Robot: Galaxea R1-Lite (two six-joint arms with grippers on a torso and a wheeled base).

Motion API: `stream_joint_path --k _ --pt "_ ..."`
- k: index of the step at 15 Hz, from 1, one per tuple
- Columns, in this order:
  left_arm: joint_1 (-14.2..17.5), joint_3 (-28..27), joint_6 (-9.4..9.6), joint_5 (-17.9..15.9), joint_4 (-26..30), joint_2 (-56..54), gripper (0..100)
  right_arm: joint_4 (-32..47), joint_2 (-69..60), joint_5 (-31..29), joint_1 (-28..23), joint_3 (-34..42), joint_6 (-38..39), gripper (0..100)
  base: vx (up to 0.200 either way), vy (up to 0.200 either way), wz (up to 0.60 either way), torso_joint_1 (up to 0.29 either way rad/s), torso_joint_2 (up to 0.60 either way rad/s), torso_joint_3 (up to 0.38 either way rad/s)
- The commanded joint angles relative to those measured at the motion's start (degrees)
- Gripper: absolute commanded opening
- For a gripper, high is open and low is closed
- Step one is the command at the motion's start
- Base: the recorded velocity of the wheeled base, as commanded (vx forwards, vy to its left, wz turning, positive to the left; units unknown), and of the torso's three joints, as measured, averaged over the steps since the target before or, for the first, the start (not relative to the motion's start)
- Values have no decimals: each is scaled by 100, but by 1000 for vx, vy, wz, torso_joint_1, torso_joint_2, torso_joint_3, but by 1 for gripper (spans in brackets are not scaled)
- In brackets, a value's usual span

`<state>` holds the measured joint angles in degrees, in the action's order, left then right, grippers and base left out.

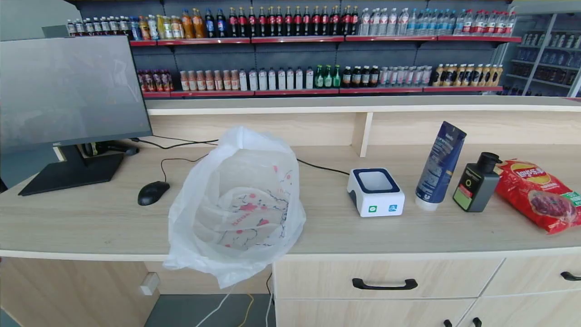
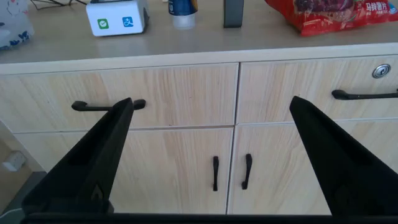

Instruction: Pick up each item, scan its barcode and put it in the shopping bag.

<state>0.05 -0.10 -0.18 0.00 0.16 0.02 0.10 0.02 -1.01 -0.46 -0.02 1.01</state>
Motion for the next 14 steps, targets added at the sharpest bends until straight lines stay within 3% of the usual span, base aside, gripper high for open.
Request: stream_joint_path --k 1,14 --pt "-5 1 1 0 -7 -2 100 -1 6 5 2 -6 4 100 0 0 0 0 0 0" --pt "-5 1 18 0 -7 -2 100 -1 6 5 2 2 -75 100 0 0 0 0 0 0"
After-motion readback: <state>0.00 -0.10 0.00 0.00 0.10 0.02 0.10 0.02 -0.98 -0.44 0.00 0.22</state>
